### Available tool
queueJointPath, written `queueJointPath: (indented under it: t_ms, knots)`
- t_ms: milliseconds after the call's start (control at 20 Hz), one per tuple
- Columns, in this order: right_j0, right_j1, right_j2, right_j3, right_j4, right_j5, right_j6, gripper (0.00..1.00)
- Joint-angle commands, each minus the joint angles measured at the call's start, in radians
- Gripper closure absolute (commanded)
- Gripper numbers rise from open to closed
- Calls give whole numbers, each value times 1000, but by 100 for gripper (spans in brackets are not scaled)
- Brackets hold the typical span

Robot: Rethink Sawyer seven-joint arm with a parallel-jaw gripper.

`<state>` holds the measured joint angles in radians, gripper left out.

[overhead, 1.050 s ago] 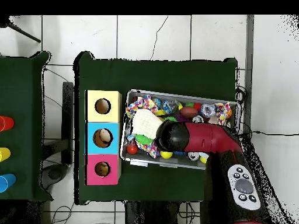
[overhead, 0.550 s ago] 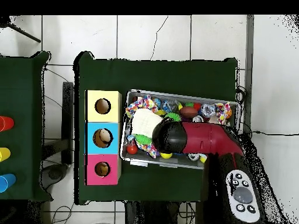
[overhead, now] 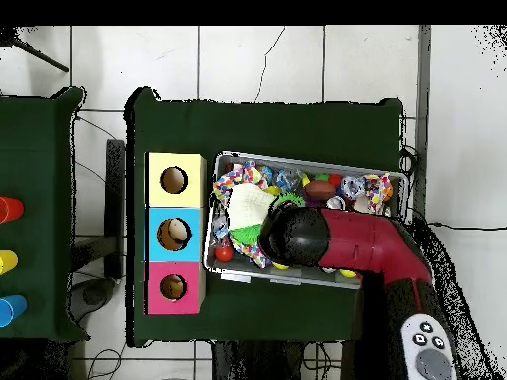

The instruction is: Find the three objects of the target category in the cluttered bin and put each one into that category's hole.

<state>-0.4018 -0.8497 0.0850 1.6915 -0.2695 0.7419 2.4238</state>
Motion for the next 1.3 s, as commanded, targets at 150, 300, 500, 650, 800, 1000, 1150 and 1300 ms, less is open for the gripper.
queueJointPath:
  t_ms: [150,300,500,650,800,1000,1150,1300]
  knots:
    - [-66,-24,87,99,51,128,-135,100]
    - [-62,22,96,108,32,30,-96,100]
    - [-35,100,81,102,0,-107,-15,100]
    - [-13,133,67,98,-5,-161,23,100]
    - [-5,167,57,81,-11,-200,27,100]
    - [12,188,47,72,3,-219,32,100]
    - [19,226,36,52,4,-248,39,100]
    - [29,268,29,37,7,-282,55,100]
